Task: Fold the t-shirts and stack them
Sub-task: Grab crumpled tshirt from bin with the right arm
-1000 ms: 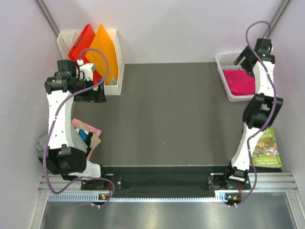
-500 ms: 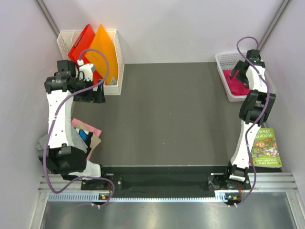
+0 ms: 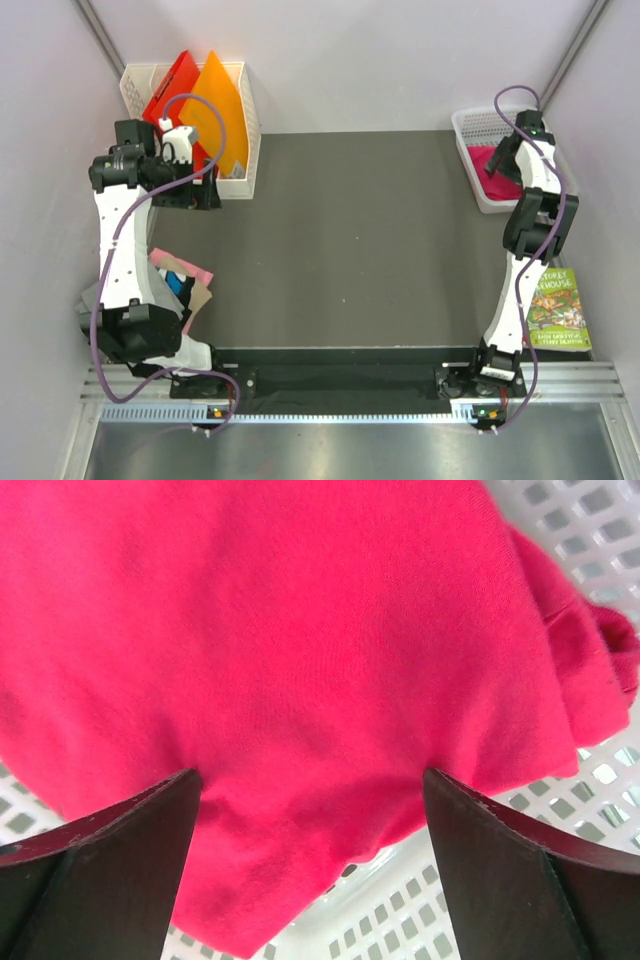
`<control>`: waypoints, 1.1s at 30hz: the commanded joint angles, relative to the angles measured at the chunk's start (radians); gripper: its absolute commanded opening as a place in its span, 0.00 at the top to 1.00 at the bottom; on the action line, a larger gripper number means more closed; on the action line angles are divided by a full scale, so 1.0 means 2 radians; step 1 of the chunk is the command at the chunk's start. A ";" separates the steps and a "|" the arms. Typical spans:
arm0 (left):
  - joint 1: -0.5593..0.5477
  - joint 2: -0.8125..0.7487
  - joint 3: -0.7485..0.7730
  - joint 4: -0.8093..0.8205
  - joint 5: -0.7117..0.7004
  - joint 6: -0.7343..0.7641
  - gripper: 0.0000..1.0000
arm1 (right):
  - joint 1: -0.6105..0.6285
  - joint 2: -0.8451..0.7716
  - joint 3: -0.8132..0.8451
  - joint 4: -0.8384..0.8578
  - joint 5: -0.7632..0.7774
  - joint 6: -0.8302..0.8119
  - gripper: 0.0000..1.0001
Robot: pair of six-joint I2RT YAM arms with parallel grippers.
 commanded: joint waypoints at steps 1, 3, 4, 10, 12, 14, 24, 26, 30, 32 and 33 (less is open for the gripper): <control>0.005 0.001 0.016 -0.008 0.014 -0.001 0.01 | -0.001 -0.005 -0.014 0.003 0.006 -0.004 0.09; 0.006 0.000 0.016 -0.008 0.014 -0.001 0.01 | 0.000 -0.001 -0.015 0.003 0.002 -0.005 0.11; 0.007 0.001 0.016 -0.008 0.014 -0.001 0.01 | -0.001 0.001 -0.017 0.005 -0.006 -0.006 0.12; 0.008 0.001 0.011 -0.005 0.017 -0.001 0.01 | 0.006 0.000 -0.029 0.008 -0.020 -0.005 0.41; 0.008 0.001 0.010 -0.003 0.018 -0.002 0.01 | 0.007 -0.004 -0.029 0.011 -0.021 -0.005 0.66; 0.009 0.001 0.010 -0.002 0.018 -0.002 0.01 | 0.007 -0.006 -0.028 0.012 -0.023 -0.006 0.76; 0.013 -0.005 -0.004 0.007 0.023 0.002 0.01 | 0.007 -0.048 0.011 0.020 -0.046 0.000 1.00; 0.014 -0.006 -0.006 0.007 0.026 0.003 0.01 | 0.007 -0.064 0.025 0.023 -0.053 0.004 1.00; 0.017 -0.012 -0.007 0.007 0.031 0.004 0.01 | 0.006 -0.087 0.045 0.030 -0.064 0.012 1.00; 0.017 -0.014 -0.008 0.007 0.034 0.004 0.01 | 0.006 -0.099 0.044 0.034 -0.069 0.014 1.00; 0.017 -0.015 -0.010 0.007 0.036 0.006 0.01 | 0.006 -0.101 0.042 0.036 -0.071 0.014 1.00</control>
